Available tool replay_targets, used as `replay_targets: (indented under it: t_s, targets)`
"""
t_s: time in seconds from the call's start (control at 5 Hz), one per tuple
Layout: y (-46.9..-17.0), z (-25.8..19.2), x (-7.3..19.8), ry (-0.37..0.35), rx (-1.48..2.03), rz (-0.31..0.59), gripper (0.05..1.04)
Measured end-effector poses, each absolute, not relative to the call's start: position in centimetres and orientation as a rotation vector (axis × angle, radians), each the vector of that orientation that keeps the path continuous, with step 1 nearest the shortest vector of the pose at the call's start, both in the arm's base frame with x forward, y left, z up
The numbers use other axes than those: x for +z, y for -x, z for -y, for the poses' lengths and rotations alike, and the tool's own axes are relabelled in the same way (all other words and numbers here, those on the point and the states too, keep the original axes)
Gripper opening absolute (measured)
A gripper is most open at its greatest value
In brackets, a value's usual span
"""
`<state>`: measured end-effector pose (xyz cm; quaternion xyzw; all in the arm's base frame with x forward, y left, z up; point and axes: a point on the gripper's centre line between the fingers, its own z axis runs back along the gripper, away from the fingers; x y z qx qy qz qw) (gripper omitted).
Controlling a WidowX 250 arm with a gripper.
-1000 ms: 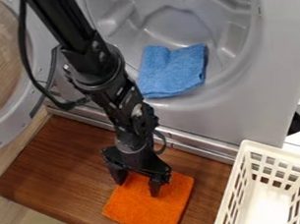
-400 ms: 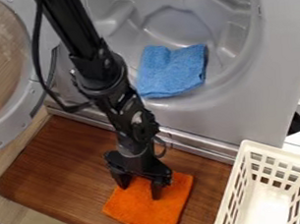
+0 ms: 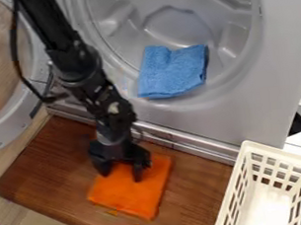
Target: Moved the orange cloth on left side of the table
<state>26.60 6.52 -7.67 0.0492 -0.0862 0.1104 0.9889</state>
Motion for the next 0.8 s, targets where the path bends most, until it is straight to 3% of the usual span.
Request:
replay_targets:
  t_s: [0.6, 0.8]
  targets:
    - [-28.7, -13.2, -7.3, -0.15, 0.382, 0.177, 0.999]
    - [-29.0, -13.3, -7.3, -0.134, 0.374, 0.177, 0.999]
